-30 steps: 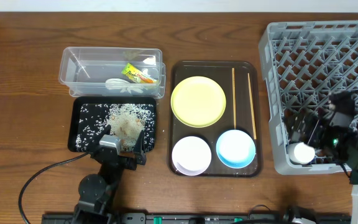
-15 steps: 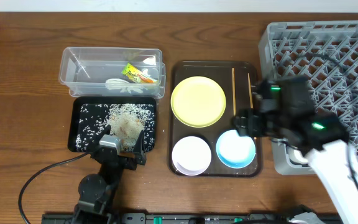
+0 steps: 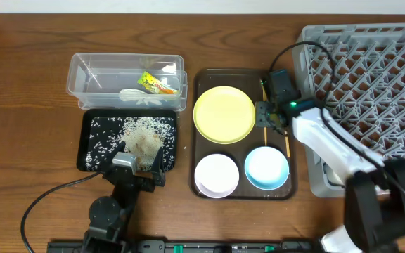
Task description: Sort waste into correct bins and load items into the dishwasher rack
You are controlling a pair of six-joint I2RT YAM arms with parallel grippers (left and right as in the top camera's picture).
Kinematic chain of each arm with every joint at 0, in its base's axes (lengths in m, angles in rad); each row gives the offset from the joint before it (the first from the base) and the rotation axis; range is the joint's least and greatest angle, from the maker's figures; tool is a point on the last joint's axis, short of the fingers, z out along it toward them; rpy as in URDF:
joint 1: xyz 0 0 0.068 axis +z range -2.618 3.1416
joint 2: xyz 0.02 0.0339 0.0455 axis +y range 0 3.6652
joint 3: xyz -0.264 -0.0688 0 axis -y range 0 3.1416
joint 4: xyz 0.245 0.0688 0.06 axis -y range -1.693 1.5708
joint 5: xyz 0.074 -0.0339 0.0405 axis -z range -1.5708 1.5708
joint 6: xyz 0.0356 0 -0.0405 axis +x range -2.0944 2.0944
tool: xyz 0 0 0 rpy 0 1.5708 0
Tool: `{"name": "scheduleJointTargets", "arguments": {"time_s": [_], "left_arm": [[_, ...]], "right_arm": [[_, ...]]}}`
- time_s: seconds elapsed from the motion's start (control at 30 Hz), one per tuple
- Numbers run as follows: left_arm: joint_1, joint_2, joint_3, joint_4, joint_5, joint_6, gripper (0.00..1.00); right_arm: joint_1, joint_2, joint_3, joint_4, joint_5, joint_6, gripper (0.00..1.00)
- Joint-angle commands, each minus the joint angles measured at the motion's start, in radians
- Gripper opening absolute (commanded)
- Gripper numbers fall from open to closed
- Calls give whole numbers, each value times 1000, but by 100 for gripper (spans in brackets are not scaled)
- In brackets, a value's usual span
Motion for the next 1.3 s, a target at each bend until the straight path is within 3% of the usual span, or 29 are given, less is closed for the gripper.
{"name": "scheduleJointTargets", "arguments": {"time_s": [0.0, 0.1, 0.27, 0.47, 0.77, 0.9, 1.07, 1.27], "left_arm": [[7, -2, -11, -42, -9, 10, 99], [7, -2, -11, -42, -9, 10, 99], [7, -2, -11, -42, -9, 10, 99], [7, -2, -11, -42, -9, 10, 99], [7, -2, -11, -42, -9, 10, 99], [7, -2, -11, -42, -9, 10, 99], [7, -2, -11, -42, -9, 9, 99], [7, -2, -11, -42, -9, 10, 99]], "right_arm": [[-18, 85, 6, 16, 41, 42, 40], [-27, 135, 6, 23, 37, 49, 34], [-25, 169, 6, 15, 16, 44, 2], [-48, 78, 14, -35, 17, -14, 1], [-171, -262, 16, -115, 10, -122, 1], [-248, -366, 16, -104, 11, -240, 1], [-341, -361, 13, -95, 10, -380, 1], [-390, -230, 3, -22, 11, -521, 1]]}}
